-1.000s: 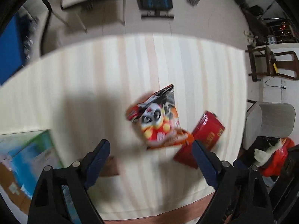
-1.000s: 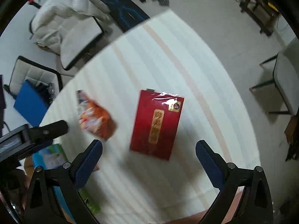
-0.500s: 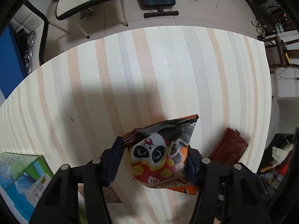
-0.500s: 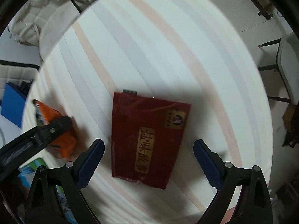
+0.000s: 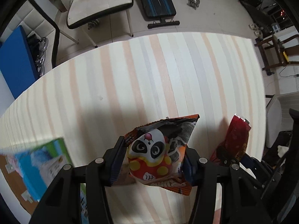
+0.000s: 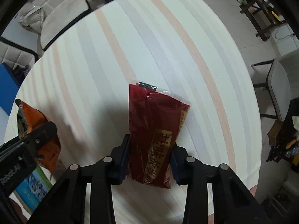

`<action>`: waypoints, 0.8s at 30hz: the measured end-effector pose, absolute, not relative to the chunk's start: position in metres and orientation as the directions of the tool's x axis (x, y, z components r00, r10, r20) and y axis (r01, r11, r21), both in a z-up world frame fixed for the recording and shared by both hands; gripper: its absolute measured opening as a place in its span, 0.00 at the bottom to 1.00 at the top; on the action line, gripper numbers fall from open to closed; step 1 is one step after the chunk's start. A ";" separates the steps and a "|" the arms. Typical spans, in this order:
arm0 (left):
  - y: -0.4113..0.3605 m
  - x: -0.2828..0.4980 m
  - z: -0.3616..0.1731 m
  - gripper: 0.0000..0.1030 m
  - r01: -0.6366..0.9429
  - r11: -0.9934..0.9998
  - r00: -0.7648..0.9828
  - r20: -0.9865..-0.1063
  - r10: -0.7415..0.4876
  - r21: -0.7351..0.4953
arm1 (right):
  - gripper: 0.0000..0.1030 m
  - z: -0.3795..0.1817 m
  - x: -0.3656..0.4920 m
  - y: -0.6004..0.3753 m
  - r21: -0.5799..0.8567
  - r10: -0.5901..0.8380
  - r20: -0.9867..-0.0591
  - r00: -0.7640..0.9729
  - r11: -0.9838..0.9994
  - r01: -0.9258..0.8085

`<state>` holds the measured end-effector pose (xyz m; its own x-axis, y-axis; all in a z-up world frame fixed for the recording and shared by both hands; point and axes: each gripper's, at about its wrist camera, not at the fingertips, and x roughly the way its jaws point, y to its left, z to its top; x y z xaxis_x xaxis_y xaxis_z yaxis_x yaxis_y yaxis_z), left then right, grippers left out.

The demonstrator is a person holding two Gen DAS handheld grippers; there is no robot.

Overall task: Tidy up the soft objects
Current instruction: 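Grasp the panda snack bag with left tool while right grasps red packet, then carry panda bag and red packet into the box and release both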

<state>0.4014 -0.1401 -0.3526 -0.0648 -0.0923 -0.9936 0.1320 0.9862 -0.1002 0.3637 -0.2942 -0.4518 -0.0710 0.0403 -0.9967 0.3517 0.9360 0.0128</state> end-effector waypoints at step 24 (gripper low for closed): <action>0.150 0.274 -0.267 0.50 -0.142 0.961 -0.028 -0.970 -0.243 -0.237 | 0.38 -0.259 0.249 -0.022 0.284 0.298 -0.951 0.082 0.947 -0.153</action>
<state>0.2739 0.1502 -0.2674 -0.0277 -0.2430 -0.9696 -0.1424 0.9611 -0.2368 0.2489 -0.0222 -0.2591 0.0817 0.2981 -0.9510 -0.1527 0.9467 0.2836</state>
